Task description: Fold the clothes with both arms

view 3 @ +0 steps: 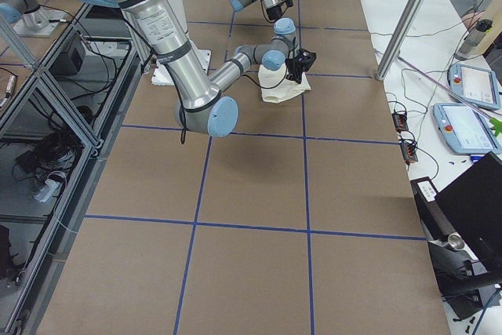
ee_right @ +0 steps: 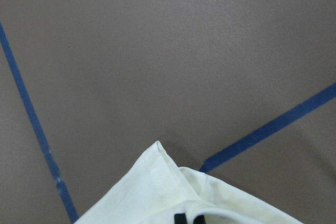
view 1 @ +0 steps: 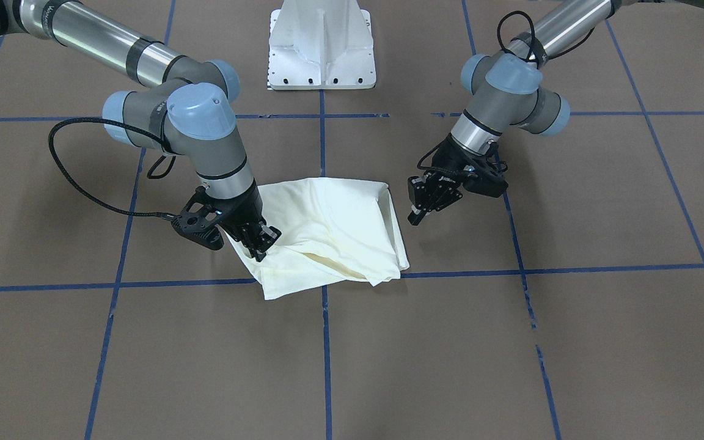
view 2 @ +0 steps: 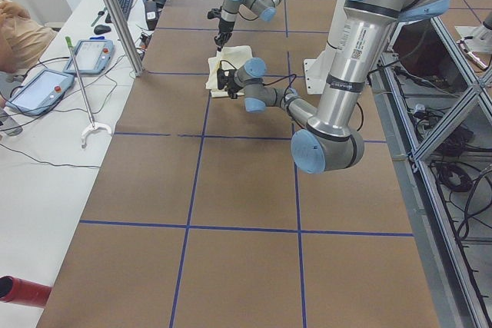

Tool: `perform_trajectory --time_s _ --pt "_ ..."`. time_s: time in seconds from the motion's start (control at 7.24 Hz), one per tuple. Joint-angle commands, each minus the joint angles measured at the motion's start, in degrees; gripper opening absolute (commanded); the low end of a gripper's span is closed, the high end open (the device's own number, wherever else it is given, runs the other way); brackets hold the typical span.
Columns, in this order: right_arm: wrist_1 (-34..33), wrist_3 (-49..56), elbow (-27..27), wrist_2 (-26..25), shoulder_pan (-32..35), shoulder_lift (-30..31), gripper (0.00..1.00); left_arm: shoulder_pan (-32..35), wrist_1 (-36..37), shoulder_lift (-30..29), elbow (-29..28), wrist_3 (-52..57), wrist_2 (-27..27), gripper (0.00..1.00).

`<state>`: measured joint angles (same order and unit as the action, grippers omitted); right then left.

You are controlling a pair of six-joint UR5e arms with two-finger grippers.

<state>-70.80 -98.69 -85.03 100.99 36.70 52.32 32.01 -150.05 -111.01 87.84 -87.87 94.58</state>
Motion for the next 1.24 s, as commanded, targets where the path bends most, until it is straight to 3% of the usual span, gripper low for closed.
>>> perform_trajectory --time_s 0.0,0.41,0.55,0.83,0.97,1.1 --pt "0.0 0.0 0.0 0.0 0.0 -0.1 0.00 -1.2 -7.4 -1.1 -3.7 0.2 0.5 0.00" --pt "0.1 0.0 0.0 0.1 0.2 -0.3 0.00 -3.1 -7.6 -6.9 -8.9 2.4 2.9 0.00" --pt "0.1 -0.1 -0.1 0.1 0.1 -0.4 0.00 -3.0 -11.0 -6.7 -10.4 4.4 7.9 0.00" --pt "0.1 -0.1 -0.3 0.1 0.2 -0.5 0.00 -0.6 -18.8 -3.9 -11.0 7.7 26.1 0.00" --pt "0.1 -0.2 -0.5 0.1 0.2 -0.5 0.00 -0.6 -19.7 -4.0 -11.0 7.4 30.5 0.00" --pt "0.1 -0.2 -0.5 0.1 0.2 -0.5 0.00 -0.9 -20.7 -4.4 -11.1 7.4 31.7 0.00"
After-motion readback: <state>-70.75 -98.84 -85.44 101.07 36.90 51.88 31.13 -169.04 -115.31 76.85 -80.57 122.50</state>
